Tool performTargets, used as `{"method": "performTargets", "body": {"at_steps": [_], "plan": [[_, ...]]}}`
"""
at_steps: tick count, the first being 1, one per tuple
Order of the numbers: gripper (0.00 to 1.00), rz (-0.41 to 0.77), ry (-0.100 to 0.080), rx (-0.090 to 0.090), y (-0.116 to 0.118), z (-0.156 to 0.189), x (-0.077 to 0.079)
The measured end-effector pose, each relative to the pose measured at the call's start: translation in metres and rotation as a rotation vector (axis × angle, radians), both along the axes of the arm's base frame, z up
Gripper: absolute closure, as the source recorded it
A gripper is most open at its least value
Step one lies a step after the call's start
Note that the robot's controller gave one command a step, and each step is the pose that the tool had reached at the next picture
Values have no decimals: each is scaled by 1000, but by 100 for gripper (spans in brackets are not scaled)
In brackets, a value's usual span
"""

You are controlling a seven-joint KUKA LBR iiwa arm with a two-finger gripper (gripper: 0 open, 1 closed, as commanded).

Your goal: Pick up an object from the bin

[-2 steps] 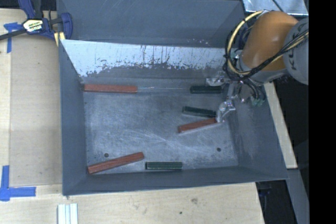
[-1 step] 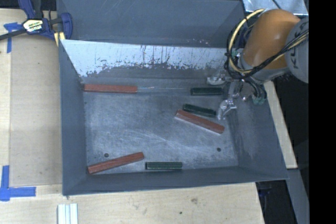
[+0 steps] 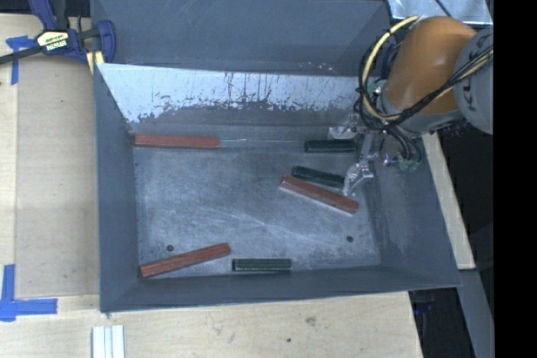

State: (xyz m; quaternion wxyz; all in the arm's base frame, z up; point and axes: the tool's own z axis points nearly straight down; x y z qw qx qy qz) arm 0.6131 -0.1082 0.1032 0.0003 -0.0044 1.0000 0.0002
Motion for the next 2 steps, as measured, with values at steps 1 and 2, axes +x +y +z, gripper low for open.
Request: {"method": "performTargets", "body": {"at_steps": [1, 2], "plan": [[0, 104, -11, -6, 10, -24, 13], [100, -79, -27, -3, 16, -27, 10]]}}
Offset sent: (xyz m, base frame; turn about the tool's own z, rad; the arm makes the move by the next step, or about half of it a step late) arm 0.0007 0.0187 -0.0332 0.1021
